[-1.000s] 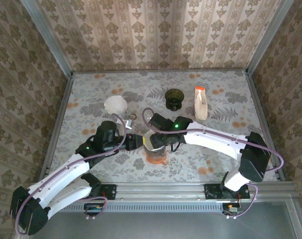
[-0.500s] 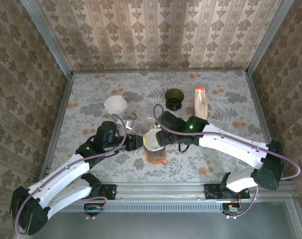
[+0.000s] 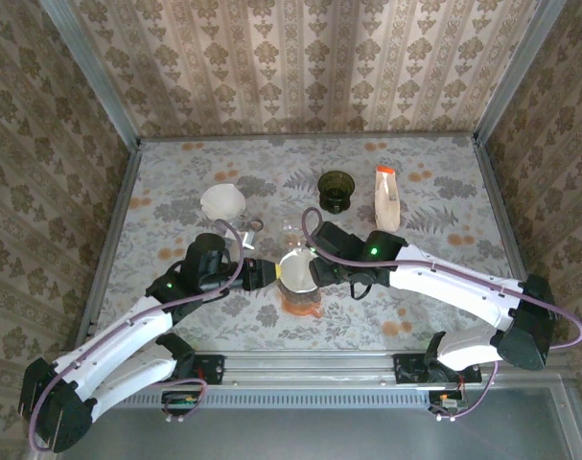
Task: Place the coffee filter in the dripper
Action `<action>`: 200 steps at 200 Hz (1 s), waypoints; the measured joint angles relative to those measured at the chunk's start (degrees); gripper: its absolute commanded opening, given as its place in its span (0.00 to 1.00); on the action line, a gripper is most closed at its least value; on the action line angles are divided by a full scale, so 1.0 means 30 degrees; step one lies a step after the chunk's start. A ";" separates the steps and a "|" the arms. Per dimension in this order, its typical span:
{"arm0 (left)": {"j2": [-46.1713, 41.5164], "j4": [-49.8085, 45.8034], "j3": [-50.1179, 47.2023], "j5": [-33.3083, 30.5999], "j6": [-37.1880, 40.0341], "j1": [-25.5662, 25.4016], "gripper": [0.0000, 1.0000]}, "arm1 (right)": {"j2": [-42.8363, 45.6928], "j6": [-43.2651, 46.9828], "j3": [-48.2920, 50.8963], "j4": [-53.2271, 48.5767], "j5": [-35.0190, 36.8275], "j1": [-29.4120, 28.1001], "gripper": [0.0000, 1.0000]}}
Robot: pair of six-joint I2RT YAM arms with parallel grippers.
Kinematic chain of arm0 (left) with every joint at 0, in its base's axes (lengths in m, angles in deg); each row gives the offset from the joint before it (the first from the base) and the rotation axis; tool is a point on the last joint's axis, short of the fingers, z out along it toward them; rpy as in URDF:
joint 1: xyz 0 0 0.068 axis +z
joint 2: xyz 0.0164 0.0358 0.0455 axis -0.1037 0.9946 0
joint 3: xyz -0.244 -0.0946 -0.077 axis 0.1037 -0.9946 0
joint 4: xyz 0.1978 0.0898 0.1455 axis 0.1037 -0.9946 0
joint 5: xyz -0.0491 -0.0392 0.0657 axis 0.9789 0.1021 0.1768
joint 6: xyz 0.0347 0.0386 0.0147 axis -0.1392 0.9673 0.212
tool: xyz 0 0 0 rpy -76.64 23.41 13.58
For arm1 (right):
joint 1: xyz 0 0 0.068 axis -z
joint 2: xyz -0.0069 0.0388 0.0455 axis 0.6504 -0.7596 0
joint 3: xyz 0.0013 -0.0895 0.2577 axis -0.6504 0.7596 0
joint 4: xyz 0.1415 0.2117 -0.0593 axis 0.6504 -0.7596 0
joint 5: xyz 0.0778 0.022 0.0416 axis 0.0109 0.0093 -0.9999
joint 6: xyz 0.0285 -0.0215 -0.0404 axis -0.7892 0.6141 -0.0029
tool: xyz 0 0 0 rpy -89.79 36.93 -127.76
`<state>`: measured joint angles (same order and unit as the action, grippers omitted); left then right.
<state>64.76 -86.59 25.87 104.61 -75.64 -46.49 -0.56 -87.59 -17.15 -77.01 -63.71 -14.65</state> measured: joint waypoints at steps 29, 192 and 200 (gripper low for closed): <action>0.0000 0.0000 0.0000 -0.0007 -0.0117 0.0000 0.36 | 0.0109 0.0036 0.0007 0.0299 0.0007 0.0000 0.69; -0.0248 -0.0080 0.0022 -0.0182 -0.0233 -0.0015 0.56 | 0.2783 0.0146 0.0306 0.0991 0.0918 0.0000 0.74; -0.0474 -0.0117 0.0058 -0.0240 -0.0233 -0.0015 0.58 | 0.3016 0.0146 0.0474 0.1064 0.0976 0.0000 0.74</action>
<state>63.34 -86.94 26.04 103.89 -76.34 -46.53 8.49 -87.15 -15.73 -73.82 -60.79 -14.65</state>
